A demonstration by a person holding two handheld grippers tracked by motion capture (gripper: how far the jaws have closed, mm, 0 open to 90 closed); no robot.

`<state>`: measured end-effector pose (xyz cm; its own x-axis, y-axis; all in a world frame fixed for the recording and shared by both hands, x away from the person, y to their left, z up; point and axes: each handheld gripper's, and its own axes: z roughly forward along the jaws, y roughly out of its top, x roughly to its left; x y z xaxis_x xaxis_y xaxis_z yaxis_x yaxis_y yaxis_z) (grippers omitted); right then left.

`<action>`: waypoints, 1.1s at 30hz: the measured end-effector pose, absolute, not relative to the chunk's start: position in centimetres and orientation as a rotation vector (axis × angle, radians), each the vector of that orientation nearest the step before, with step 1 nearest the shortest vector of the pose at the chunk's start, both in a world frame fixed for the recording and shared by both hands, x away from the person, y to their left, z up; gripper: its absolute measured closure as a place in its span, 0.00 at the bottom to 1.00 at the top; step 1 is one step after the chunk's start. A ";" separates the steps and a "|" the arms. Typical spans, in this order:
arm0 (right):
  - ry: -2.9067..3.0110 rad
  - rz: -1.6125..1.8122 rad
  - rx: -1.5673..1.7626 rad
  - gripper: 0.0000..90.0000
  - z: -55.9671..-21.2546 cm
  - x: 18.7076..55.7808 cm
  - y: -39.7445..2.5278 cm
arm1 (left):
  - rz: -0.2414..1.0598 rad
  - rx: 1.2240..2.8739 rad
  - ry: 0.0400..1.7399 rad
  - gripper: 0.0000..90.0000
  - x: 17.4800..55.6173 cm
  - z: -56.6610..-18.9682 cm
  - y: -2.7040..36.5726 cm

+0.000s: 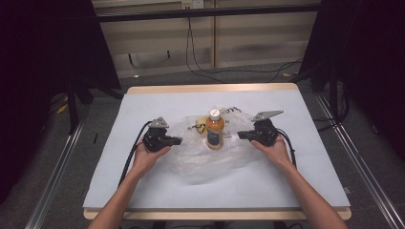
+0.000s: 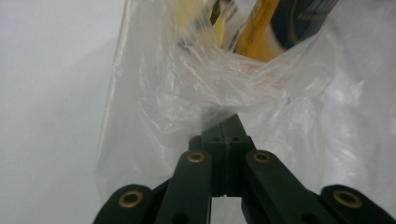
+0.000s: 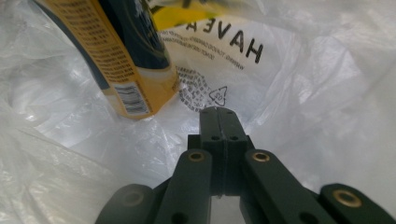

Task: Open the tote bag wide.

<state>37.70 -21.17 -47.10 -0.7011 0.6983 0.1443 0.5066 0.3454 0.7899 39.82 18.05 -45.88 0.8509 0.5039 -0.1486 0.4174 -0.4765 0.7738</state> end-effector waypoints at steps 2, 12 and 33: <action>2.347 1.336 1.099 0.97 -46.7 37.2 -21.8 | 0.141 2.107 0.655 1.00 39.5 -45.5 18.3; 2.221 1.442 1.075 0.54 -45.3 35.4 -22.5 | 0.222 1.990 0.589 0.74 36.8 -43.4 18.6; 1.962 1.532 1.065 0.01 -43.4 30.8 -25.1 | 0.329 1.843 0.637 0.05 33.9 -42.9 21.7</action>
